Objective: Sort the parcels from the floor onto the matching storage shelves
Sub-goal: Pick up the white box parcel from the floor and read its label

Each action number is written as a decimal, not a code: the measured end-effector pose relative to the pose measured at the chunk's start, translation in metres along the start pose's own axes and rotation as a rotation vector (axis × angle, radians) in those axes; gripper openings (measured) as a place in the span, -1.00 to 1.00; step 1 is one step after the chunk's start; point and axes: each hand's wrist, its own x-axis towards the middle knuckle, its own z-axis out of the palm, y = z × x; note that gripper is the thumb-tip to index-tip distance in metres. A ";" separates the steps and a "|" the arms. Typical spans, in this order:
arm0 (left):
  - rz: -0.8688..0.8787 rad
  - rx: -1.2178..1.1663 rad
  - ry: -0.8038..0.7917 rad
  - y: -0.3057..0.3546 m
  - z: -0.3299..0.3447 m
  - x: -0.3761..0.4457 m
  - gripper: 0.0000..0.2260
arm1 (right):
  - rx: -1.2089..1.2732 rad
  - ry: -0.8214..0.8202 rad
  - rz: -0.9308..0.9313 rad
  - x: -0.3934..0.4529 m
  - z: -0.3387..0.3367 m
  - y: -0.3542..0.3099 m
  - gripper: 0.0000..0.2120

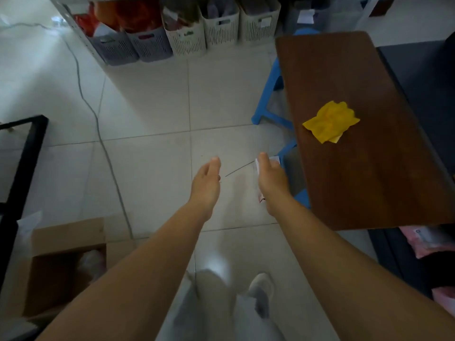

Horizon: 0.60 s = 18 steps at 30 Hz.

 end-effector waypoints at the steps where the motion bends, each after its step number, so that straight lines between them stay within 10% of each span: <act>1: 0.005 0.023 -0.016 -0.008 0.004 0.018 -0.53 | -0.012 -0.005 0.015 0.018 0.008 0.010 -0.57; 18: 0.020 0.154 -0.274 -0.192 0.107 0.291 -0.48 | -0.216 0.195 0.072 0.296 0.100 0.218 -0.32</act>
